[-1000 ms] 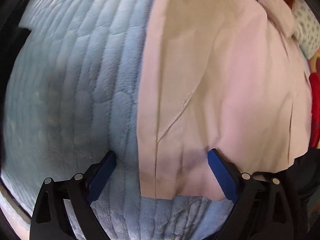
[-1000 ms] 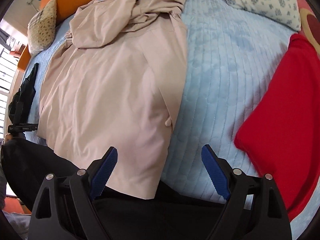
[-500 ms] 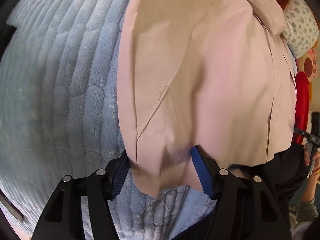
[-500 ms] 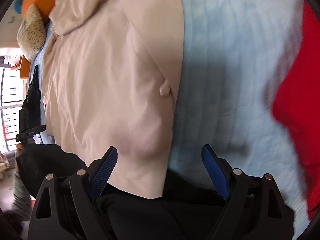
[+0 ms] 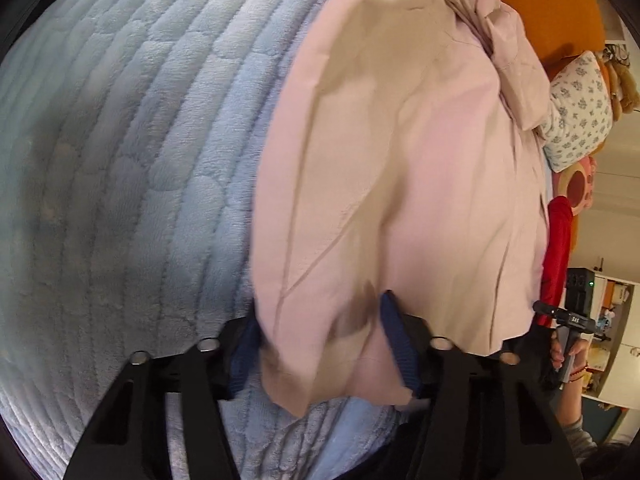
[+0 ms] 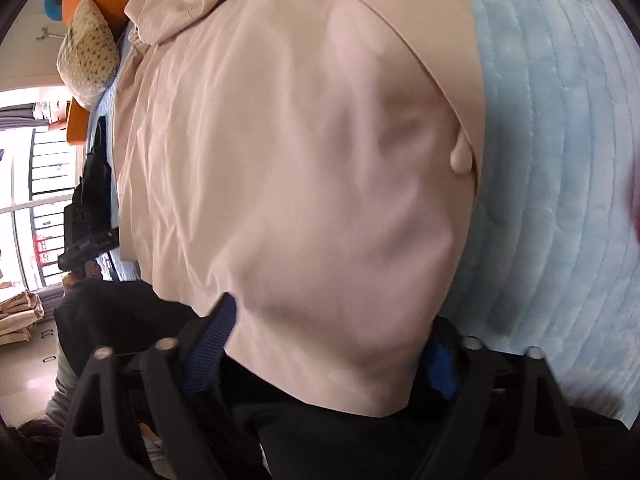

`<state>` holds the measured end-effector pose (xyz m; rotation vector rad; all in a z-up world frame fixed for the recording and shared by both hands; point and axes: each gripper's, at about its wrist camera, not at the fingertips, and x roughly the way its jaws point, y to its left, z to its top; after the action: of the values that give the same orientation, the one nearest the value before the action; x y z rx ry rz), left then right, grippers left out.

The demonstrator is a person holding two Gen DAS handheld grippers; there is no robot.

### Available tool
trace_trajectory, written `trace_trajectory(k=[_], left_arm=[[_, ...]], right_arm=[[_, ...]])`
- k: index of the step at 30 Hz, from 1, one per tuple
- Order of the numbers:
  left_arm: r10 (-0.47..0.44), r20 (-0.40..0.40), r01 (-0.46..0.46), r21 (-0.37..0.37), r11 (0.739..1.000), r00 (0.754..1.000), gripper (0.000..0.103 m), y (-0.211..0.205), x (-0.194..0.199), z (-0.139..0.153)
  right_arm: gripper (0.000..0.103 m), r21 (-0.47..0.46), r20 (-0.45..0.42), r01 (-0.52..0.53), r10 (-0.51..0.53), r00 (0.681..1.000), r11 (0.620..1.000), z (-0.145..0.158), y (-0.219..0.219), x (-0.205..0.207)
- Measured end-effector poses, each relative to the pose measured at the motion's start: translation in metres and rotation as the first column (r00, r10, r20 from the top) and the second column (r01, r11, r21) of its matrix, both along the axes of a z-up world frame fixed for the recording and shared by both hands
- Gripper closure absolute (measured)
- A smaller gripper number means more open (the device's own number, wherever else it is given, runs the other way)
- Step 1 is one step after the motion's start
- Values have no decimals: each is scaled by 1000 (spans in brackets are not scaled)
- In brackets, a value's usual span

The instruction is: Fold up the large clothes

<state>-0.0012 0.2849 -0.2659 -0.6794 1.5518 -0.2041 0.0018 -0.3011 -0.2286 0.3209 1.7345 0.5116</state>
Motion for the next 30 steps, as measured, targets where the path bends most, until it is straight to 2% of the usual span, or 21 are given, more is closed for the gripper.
trace_trajectory(k=[1,2,3,8,12,13,16,20,23,27,30], left_arm=[[-2,0,2,-18,1000,1000,67,1,0,1],[2,-1,-2,-49,999,1000,79,7,0,-5],[9,-2,-9,-82,997,1000,82,13,-6,-7],[-36,-2,36,-70,997,999,89,3,3,-7],[-36,8,37,-90,995,999,91,-4,10,-1],[-27,12,28,-90,996,1000,91,-3,11,2],[0,34,4,-107,994,999,91,-1,15,12],[34,117,-24,-82,996,993,92,15,28,46],[90,170,-70,-117,991,981,92,30,40,70],[89,211,-65,-116,991,973,92,34,57,94],[119,227,-84,-159,984,966,92,33,72,106]], right_arm=[[44,9,5,10,-10,1000,1000,0,-1,1],[50,14,5,18,-18,1000,1000,0,-1,1],[52,10,6,24,-24,1000,1000,0,-2,1],[70,18,28,0,0,1000,1000,3,4,0],[79,51,54,6,-9,998,999,11,3,1],[89,77,56,27,-32,998,997,13,0,2],[92,145,58,89,-99,993,985,20,-11,7],[93,195,85,119,-137,987,974,33,-15,16],[93,218,113,136,-163,980,967,45,-21,27],[93,243,138,161,-199,970,957,61,-22,42],[93,269,168,173,-223,960,947,79,-29,57]])
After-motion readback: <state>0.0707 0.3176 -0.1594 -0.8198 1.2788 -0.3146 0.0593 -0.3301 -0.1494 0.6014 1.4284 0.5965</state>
